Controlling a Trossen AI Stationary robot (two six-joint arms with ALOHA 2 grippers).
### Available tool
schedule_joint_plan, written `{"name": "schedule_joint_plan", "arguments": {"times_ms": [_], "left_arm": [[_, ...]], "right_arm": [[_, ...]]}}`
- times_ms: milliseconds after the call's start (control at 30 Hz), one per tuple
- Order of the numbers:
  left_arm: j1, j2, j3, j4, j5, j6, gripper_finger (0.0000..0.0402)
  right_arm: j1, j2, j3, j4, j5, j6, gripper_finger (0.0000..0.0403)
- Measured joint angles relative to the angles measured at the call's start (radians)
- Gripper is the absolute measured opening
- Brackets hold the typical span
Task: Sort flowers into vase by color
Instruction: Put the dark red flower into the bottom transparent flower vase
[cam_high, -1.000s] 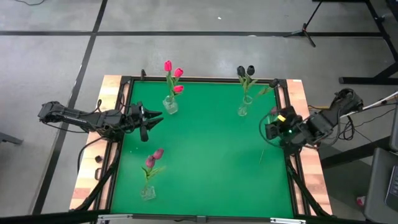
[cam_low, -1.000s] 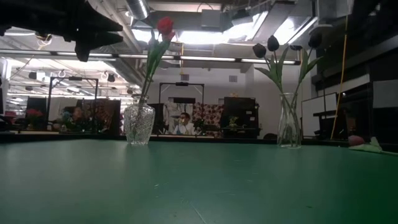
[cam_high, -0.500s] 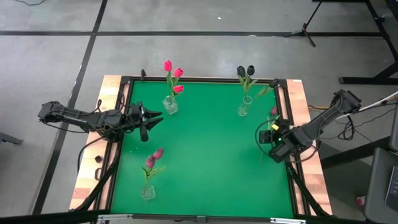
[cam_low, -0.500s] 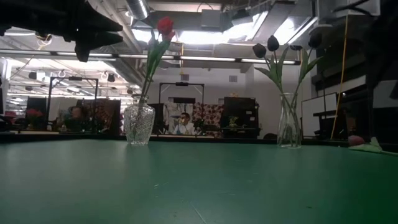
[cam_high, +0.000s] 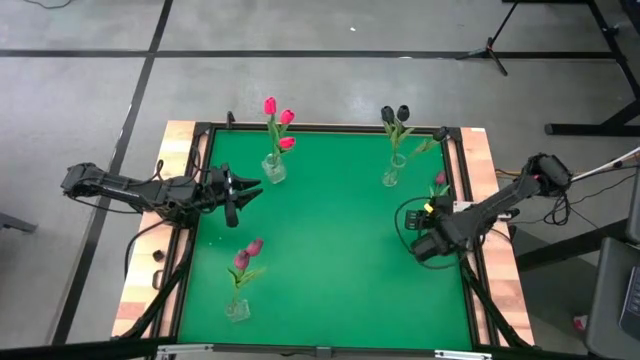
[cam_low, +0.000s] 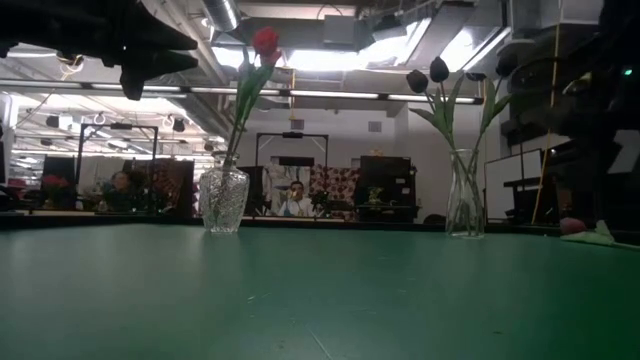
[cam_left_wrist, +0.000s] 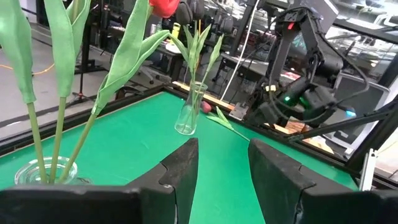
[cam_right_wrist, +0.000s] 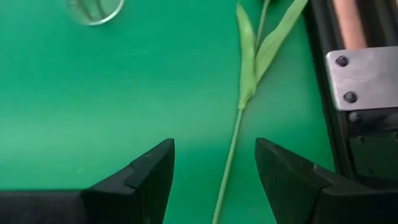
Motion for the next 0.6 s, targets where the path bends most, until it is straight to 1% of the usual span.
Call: {"name": "schedule_joint_plan", "arguments": {"times_ms": [133, 300, 600], "left_arm": [[0.0, 0.0, 0.0, -0.001, 0.0, -0.005, 0.0137], [0.0, 0.0, 0.0, -0.001, 0.0, -0.005, 0.0137], [0.0, 0.0, 0.0, -0.003, 0.0, -0.005, 0.0137]], "right_arm": [[-0.045, 0.063, 0.0, 0.0, -0.001, -0.002, 0.0222], [-0.084, 0.106, 0.0, 0.002, -0.01, -0.012, 0.0222], [-0.087, 0.126, -0.001, 0.012, -0.034, -0.029, 0.0222]]}}
